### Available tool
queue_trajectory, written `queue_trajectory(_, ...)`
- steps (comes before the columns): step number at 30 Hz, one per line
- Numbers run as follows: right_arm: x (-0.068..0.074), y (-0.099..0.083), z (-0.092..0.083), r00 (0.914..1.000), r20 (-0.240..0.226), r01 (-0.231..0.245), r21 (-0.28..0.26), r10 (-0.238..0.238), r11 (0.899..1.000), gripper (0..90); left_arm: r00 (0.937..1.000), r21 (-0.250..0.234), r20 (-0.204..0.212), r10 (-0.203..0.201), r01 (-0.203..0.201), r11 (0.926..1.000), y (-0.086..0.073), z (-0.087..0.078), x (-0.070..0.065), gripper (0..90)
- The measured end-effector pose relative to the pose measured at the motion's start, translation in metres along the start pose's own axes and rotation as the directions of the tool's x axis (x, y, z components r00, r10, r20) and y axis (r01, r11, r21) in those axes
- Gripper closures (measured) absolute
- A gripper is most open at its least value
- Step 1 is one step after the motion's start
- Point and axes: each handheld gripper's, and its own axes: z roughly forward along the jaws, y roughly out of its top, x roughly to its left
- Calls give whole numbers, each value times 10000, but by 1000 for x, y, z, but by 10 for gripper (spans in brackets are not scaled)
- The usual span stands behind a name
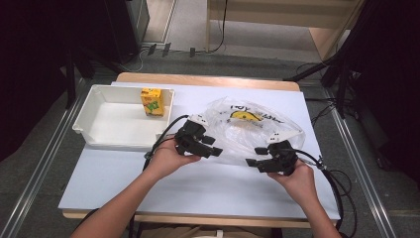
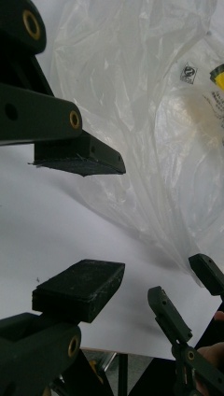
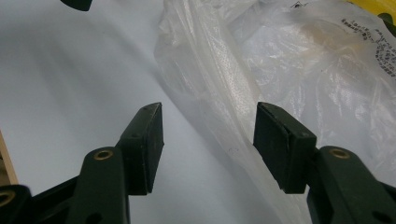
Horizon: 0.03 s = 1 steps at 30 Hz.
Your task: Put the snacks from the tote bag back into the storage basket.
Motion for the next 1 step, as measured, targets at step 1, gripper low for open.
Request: queue_trajectory(1, 0, 0, 0, 10000, 1, -2, -2, 2, 10000, 440, 10000, -38, -18, 10, -10, 10000, 0, 0, 0, 464)
